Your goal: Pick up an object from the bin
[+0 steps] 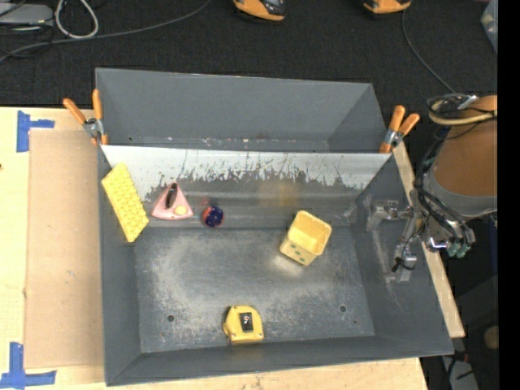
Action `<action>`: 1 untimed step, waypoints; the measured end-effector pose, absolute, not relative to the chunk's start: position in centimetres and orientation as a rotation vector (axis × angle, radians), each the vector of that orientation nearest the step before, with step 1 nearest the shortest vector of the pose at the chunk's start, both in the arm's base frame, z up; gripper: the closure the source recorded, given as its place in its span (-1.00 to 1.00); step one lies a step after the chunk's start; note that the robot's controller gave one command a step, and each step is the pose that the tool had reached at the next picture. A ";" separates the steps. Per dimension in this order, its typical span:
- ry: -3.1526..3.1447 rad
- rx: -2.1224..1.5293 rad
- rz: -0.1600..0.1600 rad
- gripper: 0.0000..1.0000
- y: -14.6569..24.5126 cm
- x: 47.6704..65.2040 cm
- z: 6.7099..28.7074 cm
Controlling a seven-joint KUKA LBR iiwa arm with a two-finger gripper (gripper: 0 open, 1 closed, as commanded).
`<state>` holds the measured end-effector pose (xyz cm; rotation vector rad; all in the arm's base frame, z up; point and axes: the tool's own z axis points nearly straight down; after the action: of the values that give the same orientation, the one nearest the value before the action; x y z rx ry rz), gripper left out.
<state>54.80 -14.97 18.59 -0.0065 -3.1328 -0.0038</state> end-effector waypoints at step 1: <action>-3.141 0.002 -0.001 -1.00 -14.9 55.0 19.0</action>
Offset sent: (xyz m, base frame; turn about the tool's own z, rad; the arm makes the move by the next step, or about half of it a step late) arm 0.0648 0.0770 -0.1159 -0.3132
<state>54.98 -14.88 19.04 0.0015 -3.1406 -0.0014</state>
